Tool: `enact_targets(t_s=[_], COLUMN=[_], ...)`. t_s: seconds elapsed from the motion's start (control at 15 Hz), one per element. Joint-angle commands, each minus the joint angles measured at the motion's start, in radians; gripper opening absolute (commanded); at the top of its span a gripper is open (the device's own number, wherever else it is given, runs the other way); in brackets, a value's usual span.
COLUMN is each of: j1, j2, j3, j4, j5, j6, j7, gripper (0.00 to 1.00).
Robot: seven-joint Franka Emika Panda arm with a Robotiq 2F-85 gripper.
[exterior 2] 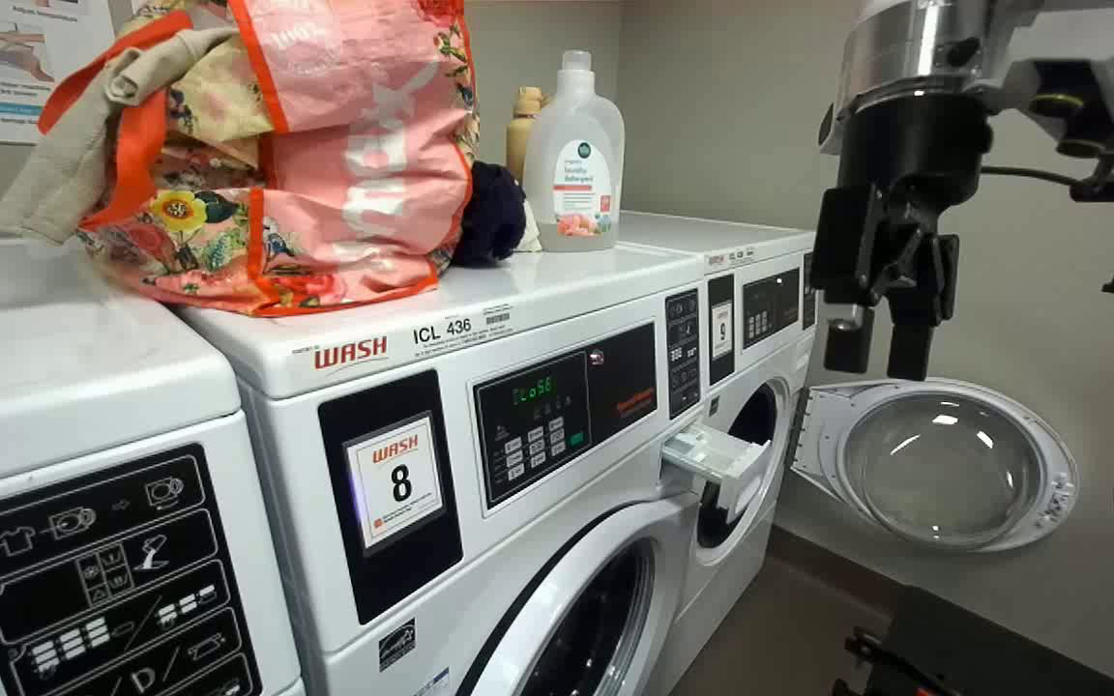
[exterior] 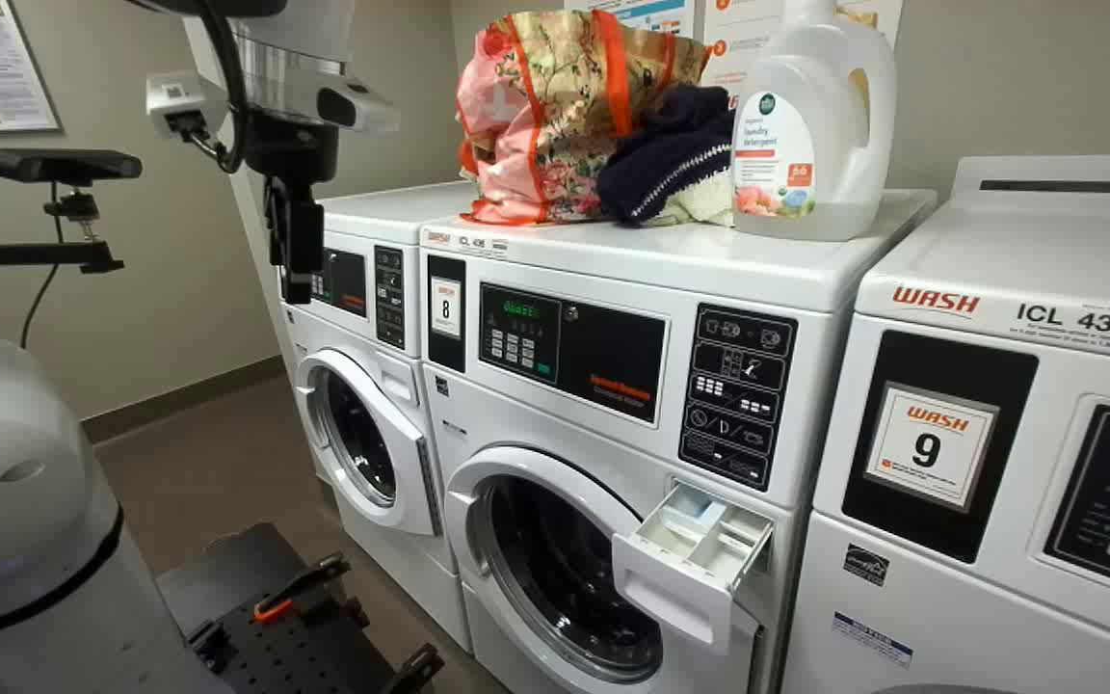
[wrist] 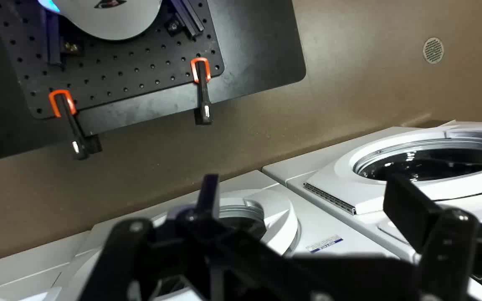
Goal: Move the bottle to the left on the washing machine
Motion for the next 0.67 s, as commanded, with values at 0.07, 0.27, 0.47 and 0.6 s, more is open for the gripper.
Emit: enact_targets(t_s=[0.07,0.27,0.47,0.6], j1=[-0.032,-0.036,-0.057,-0.071], j2=[0.002,0.001,-0.006,-0.006], j3=[0.022,0.020,0.014,0.003], j4=[0.003,0.002,-0.005,-0.011], j5=[0.015,0.012,-0.009,-0.021], j6=[-0.008,-0.002,0.052,0.104], j7=[-0.019,-0.023,-0.046,-0.075], gripper=[1.00,1.00,1.00,1.00])
